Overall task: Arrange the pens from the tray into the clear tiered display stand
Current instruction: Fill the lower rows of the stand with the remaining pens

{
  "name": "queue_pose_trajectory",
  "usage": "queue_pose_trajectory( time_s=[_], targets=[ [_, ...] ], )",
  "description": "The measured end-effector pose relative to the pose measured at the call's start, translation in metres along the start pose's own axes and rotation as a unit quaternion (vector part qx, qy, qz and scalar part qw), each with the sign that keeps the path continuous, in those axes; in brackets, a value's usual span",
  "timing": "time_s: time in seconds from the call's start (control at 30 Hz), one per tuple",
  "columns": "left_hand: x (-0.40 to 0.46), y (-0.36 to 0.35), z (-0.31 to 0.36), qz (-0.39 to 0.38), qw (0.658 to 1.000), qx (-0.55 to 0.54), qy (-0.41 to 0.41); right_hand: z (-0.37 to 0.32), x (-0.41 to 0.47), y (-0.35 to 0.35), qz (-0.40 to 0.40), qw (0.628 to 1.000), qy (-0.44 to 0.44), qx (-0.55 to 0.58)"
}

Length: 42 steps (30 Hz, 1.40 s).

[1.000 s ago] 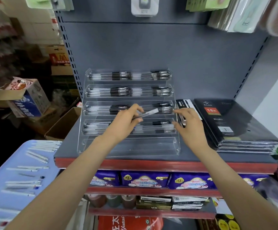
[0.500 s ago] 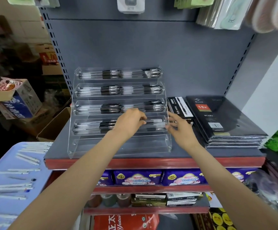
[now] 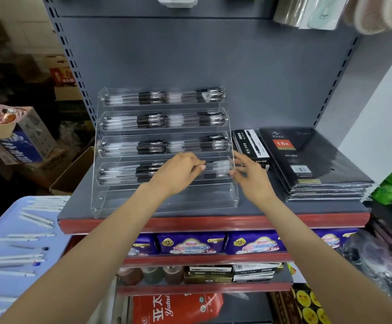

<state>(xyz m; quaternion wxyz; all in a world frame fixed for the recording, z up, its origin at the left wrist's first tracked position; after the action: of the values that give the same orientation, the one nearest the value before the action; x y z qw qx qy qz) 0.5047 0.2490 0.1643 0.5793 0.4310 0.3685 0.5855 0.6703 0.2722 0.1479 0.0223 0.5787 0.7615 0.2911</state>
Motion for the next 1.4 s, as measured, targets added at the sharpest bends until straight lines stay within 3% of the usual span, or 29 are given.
queue_pose_trajectory(
  time_s=[0.2,0.37,0.6,0.77,0.93,1.1,1.3,1.4],
  targets=[
    [-0.002,0.004,0.000,0.030,0.999,-0.011,0.016,-0.002,-0.006,0.000,0.015,1.000,-0.017,-0.002],
    [-0.023,0.029,-0.006,0.105,0.993,-0.053,0.025,-0.040,-0.014,-0.004,0.076,0.979,0.086,-0.170],
    [-0.094,0.081,-0.092,0.235,0.965,-0.086,0.084,-0.119,-0.008,-0.100,-0.042,0.984,0.141,-0.101],
    [-0.168,0.105,-0.203,0.261,0.944,-0.087,0.182,-0.172,-0.014,-0.213,-0.137,0.973,0.179,-0.055],
    [-0.232,0.106,-0.318,0.235,0.921,-0.100,0.294,-0.209,-0.030,-0.342,-0.203,0.961,0.185,-0.028],
    [-0.264,0.084,-0.426,0.119,0.924,-0.099,0.350,-0.190,-0.036,-0.458,-0.282,0.948,0.133,-0.066],
    [-0.278,0.022,-0.494,-0.047,0.945,-0.066,0.318,-0.125,-0.051,-0.535,-0.371,0.913,0.028,-0.167],
    [-0.286,-0.008,-0.505,-0.117,0.963,0.013,0.240,-0.103,-0.061,-0.558,-0.419,0.881,0.028,-0.219]
  ],
)
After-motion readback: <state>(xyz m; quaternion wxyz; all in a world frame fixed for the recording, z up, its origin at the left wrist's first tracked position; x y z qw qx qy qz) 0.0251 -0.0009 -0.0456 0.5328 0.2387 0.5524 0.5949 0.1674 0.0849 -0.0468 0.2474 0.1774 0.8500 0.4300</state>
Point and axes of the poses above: each hand's wrist, its own x-axis towards the middle knuckle, its own y-axis out of the back of the hand, z = x × y, the point moved 6 cm from there along x, towards the middle knuckle, and after that the axes turned 10 degrees about y, right-handed, at the moved point
